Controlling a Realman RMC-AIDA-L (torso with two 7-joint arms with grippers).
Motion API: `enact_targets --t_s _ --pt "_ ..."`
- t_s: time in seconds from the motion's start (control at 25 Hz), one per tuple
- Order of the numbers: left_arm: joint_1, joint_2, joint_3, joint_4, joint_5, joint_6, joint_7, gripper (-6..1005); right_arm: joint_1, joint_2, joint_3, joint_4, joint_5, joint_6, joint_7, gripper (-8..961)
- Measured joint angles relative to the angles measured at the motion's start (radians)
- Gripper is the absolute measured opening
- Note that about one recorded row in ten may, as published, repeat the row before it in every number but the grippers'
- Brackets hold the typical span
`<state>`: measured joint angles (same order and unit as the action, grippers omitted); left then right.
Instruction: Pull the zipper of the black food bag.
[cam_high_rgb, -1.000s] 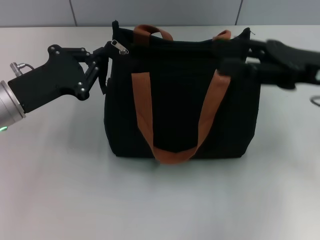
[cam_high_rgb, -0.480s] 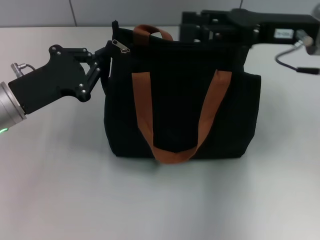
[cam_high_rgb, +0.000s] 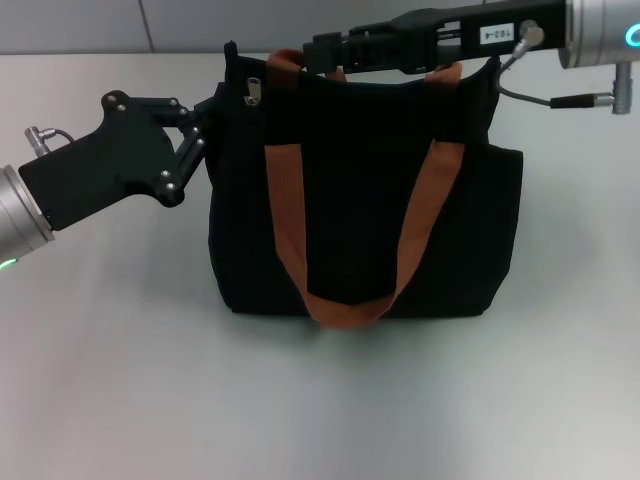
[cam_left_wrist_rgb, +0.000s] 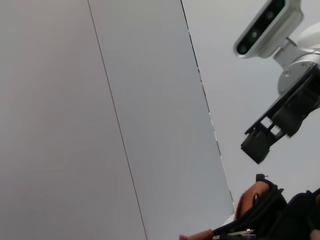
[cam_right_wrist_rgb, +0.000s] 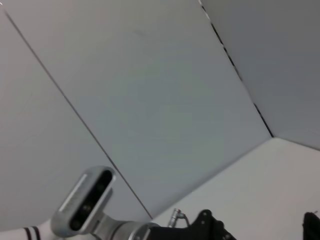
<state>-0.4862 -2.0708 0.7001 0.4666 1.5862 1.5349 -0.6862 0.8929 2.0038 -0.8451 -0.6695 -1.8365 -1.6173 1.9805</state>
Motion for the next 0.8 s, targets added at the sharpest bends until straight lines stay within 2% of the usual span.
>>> enact_targets --t_s 0.28,0.8 --pt "0.000 0.000 -0.005 0.000 0.000 0.001 0.000 21 0.057 -0.001 -0.025 0.006 -0.045 0.052 0.090 371" --pt "0.002 0.000 -0.002 -0.001 -0.012 -0.002 0.001 21 0.103 0.005 -0.073 0.015 -0.096 0.120 0.313 376"
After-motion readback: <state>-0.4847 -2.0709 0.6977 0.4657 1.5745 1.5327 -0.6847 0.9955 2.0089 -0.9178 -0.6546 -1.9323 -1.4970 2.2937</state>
